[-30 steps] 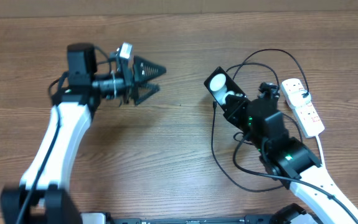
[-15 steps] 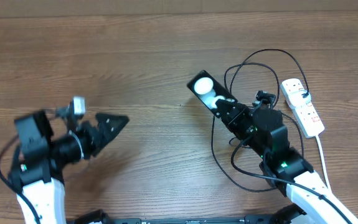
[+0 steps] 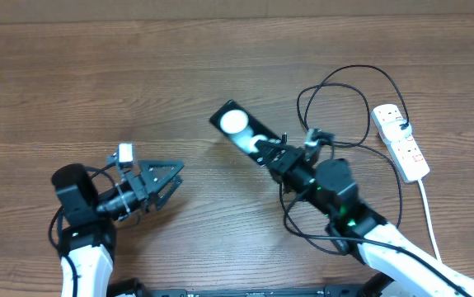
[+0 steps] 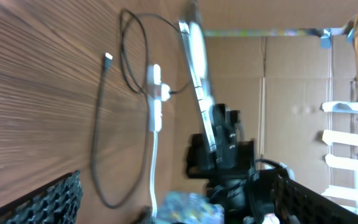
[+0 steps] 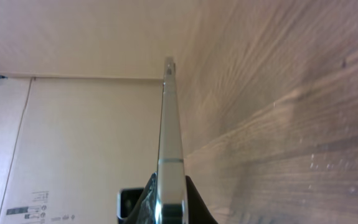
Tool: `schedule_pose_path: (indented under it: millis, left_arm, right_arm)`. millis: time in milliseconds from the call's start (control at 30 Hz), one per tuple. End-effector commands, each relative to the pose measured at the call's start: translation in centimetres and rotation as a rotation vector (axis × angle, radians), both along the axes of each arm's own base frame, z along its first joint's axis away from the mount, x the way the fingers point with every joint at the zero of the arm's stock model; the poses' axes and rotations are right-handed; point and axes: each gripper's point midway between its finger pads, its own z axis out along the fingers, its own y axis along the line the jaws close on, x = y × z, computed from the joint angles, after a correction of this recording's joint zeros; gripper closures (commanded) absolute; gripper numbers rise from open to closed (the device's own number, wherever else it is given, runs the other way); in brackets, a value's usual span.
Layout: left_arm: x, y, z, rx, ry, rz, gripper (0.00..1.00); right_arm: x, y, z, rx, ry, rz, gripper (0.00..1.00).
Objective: Plug charger to phone and switch on socket
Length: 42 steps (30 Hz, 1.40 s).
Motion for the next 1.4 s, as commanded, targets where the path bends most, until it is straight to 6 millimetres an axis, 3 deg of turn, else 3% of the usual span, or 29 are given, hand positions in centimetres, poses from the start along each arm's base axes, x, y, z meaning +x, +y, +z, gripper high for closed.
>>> schedule_pose_path:
  millis: [0, 100, 200, 367, 567, 800, 1100, 1267, 1367]
  left_arm:
    - [1.4, -1.6, 0.4, -0.080, 0.192, 0.075, 0.01]
    - [2.2, -3.4, 1.0, -0.078, 0.180, 0.101, 0.00]
    - [2.3, -4.8, 0.1, -0.064, 0.229, 0.121, 0.00]
    - [2.6, -5.9, -1.4, -0.064, 0.317, 0.146, 0.13]
    - [3.3, -5.8, -2.6, -0.040, 0.345, 0.195, 0.24]
    - [4.1, -5.0, -2.9, -0.048, 0.370, 0.270, 0.58]
    - [4.3, -4.8, -3.0, -0.060, 0.393, 0.299, 0.63]
    - [4.1, -5.3, -3.1, -0.060, 0.400, 0.292, 0.64]
    - [4.0, -5.7, -3.1, -0.070, 0.421, 0.289, 0.72]
  right_arm:
    - [0.4, 0.9, 0.0, 0.066, 0.030, -0.063, 0.96]
    - [0.2, 2.1, 0.7, 0.127, 0.027, -0.043, 0.96]
    - [-0.2, 2.9, 2.0, 0.203, 0.025, -0.011, 0.96]
    - [-2.0, 4.4, 1.7, 0.318, 0.192, 0.091, 0.96]
    - [-4.2, 5.6, 0.8, 0.325, 0.299, 0.216, 0.96]
    - [-4.7, 5.5, -1.2, 0.274, 0.375, 0.211, 0.96]
    - [-4.8, 5.5, -1.4, 0.293, 0.415, 0.201, 0.96]
    - [-5.0, 5.9, -0.5, 0.320, 0.401, 0.219, 0.96]
    - [-4.8, 5.9, -0.6, 0.318, 0.392, 0.194, 0.96]
